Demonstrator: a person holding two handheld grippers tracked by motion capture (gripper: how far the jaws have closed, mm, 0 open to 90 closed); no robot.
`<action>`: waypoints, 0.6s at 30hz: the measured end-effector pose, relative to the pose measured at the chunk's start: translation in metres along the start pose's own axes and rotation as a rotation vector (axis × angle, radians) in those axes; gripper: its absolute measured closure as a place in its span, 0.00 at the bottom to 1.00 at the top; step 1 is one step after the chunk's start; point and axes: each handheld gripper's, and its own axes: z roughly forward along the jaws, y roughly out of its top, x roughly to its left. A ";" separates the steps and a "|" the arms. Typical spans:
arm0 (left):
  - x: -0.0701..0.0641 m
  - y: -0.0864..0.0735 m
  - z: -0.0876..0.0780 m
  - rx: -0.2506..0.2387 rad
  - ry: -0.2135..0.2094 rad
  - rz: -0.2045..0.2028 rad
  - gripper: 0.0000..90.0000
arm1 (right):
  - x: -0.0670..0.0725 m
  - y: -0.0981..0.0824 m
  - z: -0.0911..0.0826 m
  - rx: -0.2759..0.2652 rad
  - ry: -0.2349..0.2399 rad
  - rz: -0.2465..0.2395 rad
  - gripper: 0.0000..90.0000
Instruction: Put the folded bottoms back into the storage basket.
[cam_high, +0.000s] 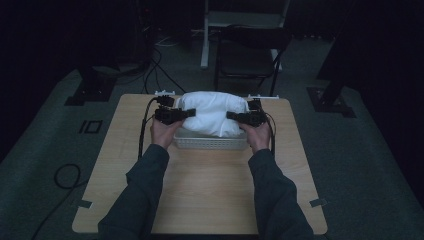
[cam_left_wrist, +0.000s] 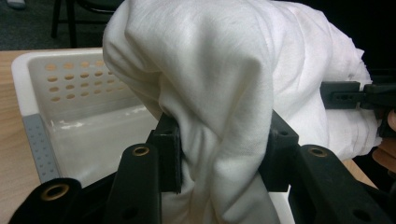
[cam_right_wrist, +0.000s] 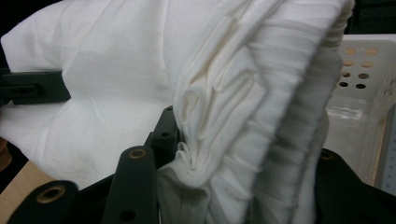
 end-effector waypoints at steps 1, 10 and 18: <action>0.001 0.000 0.001 -0.002 0.000 -0.003 0.65 | 0.000 0.001 0.001 0.002 -0.001 0.002 0.62; 0.010 -0.003 0.013 0.008 0.020 -0.032 0.65 | -0.007 0.000 0.013 0.021 -0.020 0.018 0.62; 0.016 -0.005 0.025 0.032 0.047 -0.049 0.65 | -0.014 -0.002 0.025 0.046 -0.032 0.039 0.62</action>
